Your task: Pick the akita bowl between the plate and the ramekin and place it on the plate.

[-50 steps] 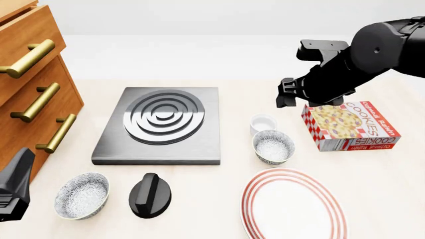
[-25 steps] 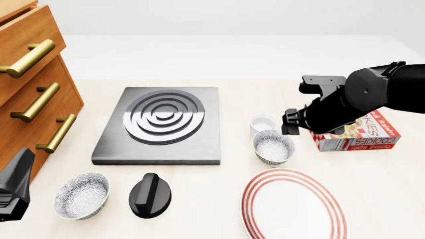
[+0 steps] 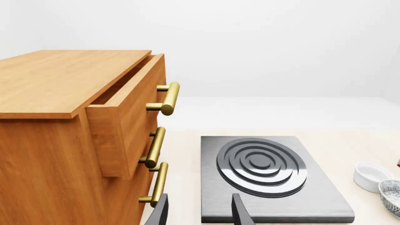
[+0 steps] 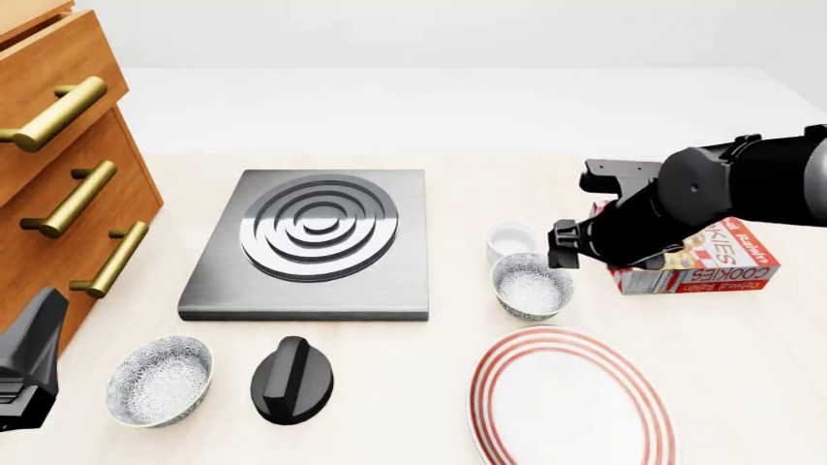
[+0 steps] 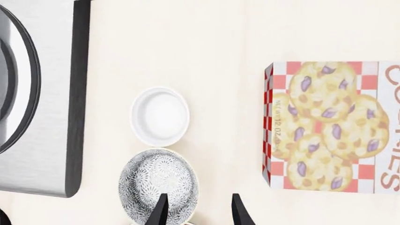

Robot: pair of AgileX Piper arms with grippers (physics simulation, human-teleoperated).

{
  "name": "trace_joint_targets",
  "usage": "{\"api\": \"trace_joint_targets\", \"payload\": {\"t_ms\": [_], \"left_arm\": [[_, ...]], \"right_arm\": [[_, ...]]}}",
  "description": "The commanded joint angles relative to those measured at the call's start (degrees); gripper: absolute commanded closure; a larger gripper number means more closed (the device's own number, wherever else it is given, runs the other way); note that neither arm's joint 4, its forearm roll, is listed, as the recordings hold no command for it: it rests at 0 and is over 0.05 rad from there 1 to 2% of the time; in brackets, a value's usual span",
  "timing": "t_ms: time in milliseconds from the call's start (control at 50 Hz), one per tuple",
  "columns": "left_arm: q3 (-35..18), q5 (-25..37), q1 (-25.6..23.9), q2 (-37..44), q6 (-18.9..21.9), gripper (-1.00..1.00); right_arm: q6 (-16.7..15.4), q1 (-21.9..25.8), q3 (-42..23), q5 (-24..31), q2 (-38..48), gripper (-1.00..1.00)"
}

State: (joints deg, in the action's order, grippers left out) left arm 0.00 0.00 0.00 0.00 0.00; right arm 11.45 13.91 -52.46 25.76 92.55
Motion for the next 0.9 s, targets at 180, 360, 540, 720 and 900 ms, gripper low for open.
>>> {"api": "trace_joint_targets", "payload": {"t_ms": [180, 360, 540, 720, 900], "left_arm": [[0.0, 0.0, 0.0, 0.0, 0.0, -1.0], [0.0, 0.0, 0.0, 0.0, 0.0, -1.0], [0.0, 0.0, 0.0, 0.0, 0.0, -1.0], [0.0, 0.0, 0.0, 0.0, 0.0, -1.0], [0.0, 0.0, 0.0, 0.0, 0.0, -1.0]], "right_arm": [[1.0, 1.1, 1.4, -3.3, 3.9, -1.0], [1.2, 1.0, 2.3, -4.2, 4.6, -1.0], [1.8, 0.7, 3.9, -6.0, 5.4, -1.0], [1.5, 0.6, 4.4, -7.1, 6.4, -1.0], [-1.1, -2.4, 5.2, -7.7, 5.3, 1.0]]}}
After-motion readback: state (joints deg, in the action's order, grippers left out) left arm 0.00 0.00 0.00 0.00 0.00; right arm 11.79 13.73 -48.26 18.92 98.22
